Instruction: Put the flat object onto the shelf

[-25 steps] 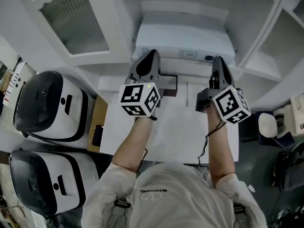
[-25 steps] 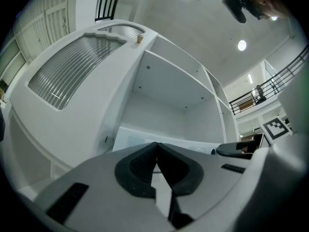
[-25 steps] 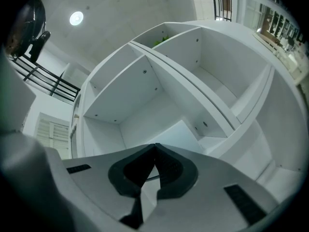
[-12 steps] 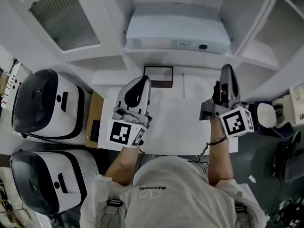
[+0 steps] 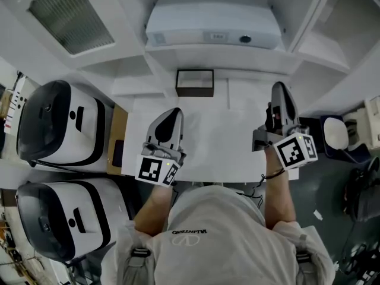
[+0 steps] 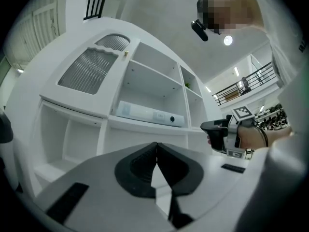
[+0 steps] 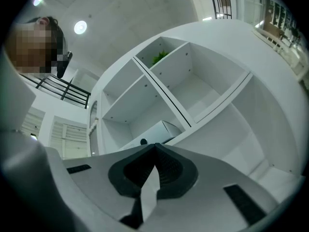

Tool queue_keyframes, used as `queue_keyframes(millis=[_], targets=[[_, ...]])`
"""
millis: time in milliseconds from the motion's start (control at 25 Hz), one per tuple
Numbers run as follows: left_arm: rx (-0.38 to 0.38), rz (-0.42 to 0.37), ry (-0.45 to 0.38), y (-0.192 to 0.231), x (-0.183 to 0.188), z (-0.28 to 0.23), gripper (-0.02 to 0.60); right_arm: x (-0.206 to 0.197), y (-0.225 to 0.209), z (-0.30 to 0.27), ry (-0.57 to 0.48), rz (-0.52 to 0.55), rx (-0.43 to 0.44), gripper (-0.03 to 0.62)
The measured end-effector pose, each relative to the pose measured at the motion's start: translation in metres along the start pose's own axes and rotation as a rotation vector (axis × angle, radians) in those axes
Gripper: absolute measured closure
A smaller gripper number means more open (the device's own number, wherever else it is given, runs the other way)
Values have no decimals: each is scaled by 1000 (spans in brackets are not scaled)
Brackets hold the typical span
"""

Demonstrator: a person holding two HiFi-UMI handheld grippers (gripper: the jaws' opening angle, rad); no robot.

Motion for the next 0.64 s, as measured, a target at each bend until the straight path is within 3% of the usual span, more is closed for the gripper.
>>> queue_keyframes(millis=[640], targets=[[66, -2, -9, -15, 10, -1, 577, 1, -13, 16, 41, 2, 9, 585]])
Point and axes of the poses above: the fingertips, and each gripper's own axes: z backward along the fingers, y to its left, x out of its top, the point moved 2 cm from there along z, backward along the fingers, and after that the axes turned 10 degrees about -z, right-handed, at the moved point
